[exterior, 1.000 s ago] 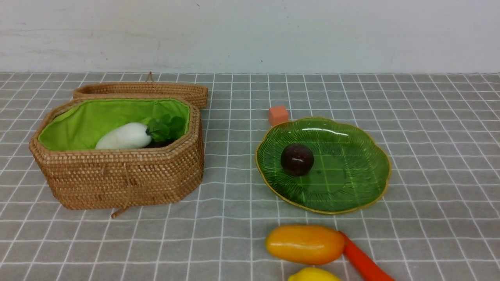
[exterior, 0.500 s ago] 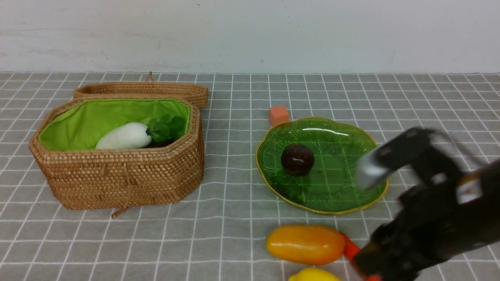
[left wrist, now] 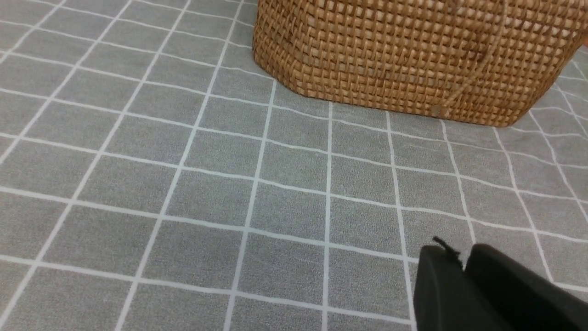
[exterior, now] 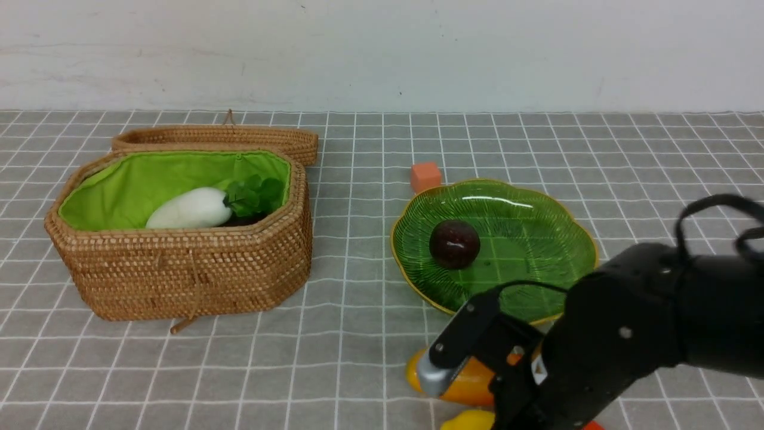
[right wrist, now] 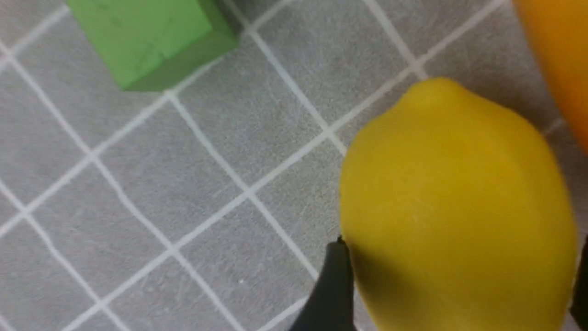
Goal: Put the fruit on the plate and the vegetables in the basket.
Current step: Use the right arm to grab a lemon and put it into the right plate
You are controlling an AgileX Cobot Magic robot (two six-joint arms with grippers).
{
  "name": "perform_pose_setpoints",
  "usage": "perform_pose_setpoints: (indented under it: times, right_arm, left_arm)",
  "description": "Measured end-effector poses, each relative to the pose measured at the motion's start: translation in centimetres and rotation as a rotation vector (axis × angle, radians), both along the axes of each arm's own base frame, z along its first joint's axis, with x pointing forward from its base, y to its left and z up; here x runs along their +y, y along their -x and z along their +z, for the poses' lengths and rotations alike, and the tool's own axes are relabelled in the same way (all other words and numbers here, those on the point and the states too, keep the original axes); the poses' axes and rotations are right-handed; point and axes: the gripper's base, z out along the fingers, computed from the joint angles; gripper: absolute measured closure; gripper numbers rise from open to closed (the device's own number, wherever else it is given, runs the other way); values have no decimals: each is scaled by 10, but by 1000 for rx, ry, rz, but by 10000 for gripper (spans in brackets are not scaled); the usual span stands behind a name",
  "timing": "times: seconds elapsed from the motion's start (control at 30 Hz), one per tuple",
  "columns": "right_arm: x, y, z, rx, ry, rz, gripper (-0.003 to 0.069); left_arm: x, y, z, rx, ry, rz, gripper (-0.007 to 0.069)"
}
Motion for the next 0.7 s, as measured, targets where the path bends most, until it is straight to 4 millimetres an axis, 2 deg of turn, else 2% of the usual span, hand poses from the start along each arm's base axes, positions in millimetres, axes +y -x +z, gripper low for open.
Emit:
perform_pose_setpoints:
  times: [0.03, 0.07, 0.17, 0.27, 0.33, 0.47, 0.53, 0.6, 0.63, 0.7]
  right_arm:
    - [1, -1, -1, -3, 1, 7, 94]
    - [1, -1, -1, -3, -1, 8, 102]
    - [1, 1, 0, 13, -6, 3, 102]
    - [-1, 8, 11, 52, -23, -7, 102]
    - [-2, 14, 26, 70, -56, -13, 102]
    - [-2, 16, 80, 43, -195, -36, 102]
    - [-8, 6, 104, 3, -244, -66, 102]
    - [-17, -13, 123, -57, -286, -123, 102]
    - [-26, -32, 134, -109, -312, -181, 102]
    - [-37, -58, 141, -173, -338, -256, 102]
  left_arm:
    - [0, 0, 0, 0, 0, 0, 546]
    - [0, 0, 0, 0, 0, 0, 546]
    - [0, 0, 0, 0, 0, 0, 546]
    - [0, 0, 0, 0, 0, 0, 546]
    - [0, 0, 0, 0, 0, 0, 545]
    - [0, 0, 0, 0, 0, 0, 541]
    - [0, 0, 0, 0, 0, 0, 540]
    - [0, 0, 0, 0, 0, 0, 538]
    - [0, 0, 0, 0, 0, 0, 537]
    - [0, 0, 0, 0, 0, 0, 535]
